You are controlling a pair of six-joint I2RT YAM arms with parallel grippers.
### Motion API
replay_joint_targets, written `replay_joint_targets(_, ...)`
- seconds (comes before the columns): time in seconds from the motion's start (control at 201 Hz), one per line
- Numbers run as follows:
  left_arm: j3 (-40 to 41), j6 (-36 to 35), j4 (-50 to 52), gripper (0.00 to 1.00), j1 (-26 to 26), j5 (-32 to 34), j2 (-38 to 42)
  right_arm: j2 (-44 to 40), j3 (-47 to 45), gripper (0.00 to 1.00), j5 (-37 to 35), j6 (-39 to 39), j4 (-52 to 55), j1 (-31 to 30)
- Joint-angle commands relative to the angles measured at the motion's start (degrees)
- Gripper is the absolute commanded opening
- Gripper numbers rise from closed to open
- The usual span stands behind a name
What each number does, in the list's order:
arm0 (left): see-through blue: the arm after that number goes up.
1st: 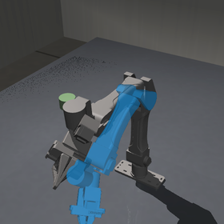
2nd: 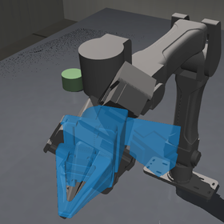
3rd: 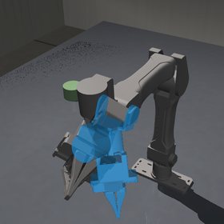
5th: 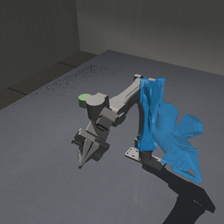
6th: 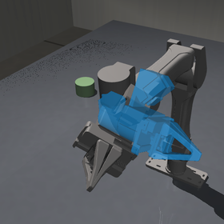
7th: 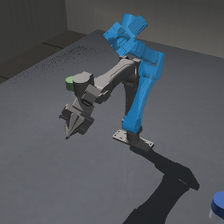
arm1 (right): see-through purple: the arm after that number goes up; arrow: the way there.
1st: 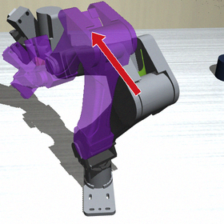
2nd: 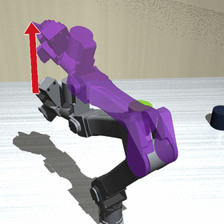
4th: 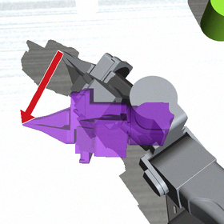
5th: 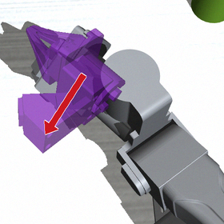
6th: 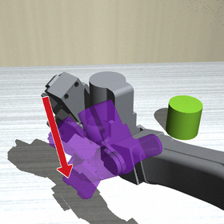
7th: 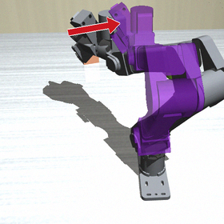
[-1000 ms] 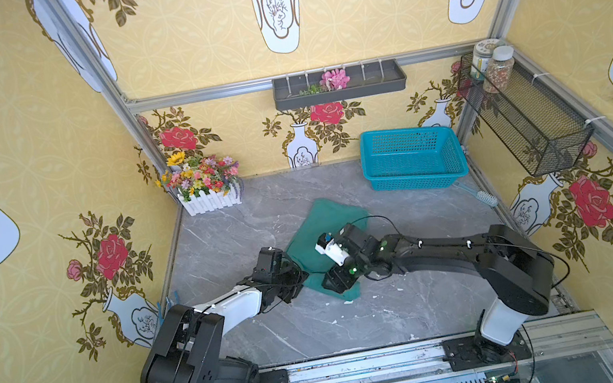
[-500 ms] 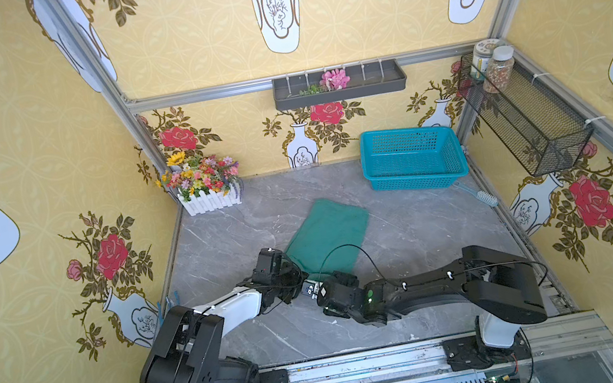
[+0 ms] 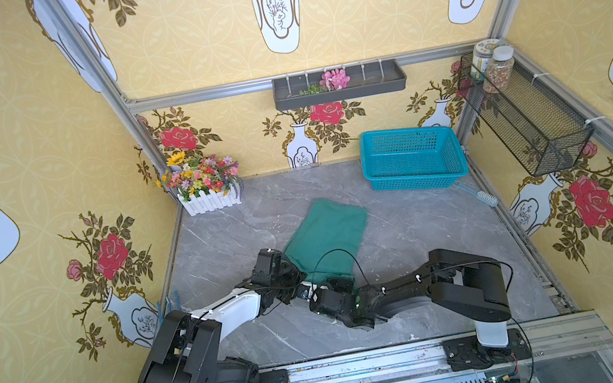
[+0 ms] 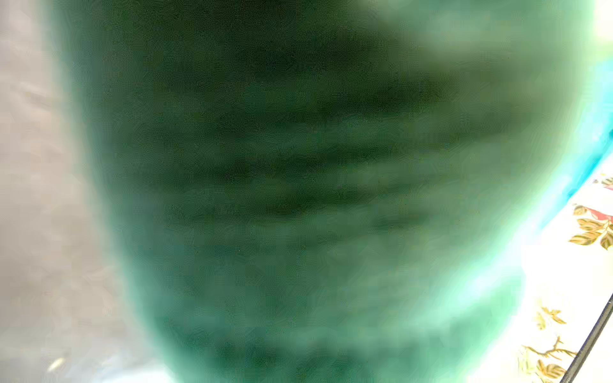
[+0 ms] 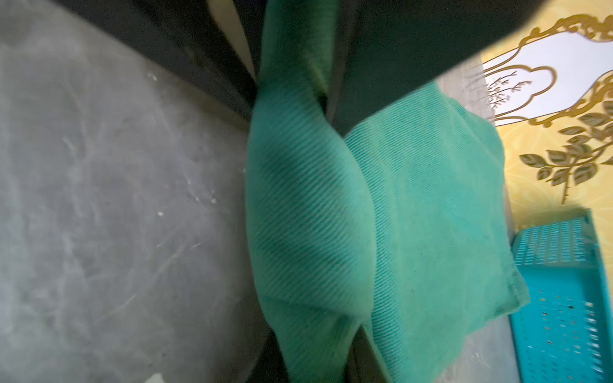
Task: Roll up the long pants
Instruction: Roll the long pant at the center of the board.
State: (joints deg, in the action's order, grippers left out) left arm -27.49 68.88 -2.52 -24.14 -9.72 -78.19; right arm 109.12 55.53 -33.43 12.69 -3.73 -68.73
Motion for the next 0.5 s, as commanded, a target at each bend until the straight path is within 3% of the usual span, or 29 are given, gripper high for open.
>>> replay_joint_targets(0.0,-0.95,-1.49,4.37,0.37,0.05,1.78,2.94,-0.46,0.02,0.11,15.06,-9.13,8.40,3.29)
replay_joint_targets(0.09,-1.62,-1.98,3.70,0.57,0.06,2.70,5.85,-1.55,-1.51,0.09,28.81,-14.57,8.27,7.71)
replay_joint_targets(0.154,-1.43,-2.06,2.25,0.66,0.05,2.25,7.50,-2.32,-2.94,0.08,35.30,-16.52,7.16,9.92)
replay_joint_targets(0.493,1.22,-2.23,2.62,0.72,0.06,0.45,10.26,1.09,-3.22,0.05,68.22,-26.43,1.09,21.47)
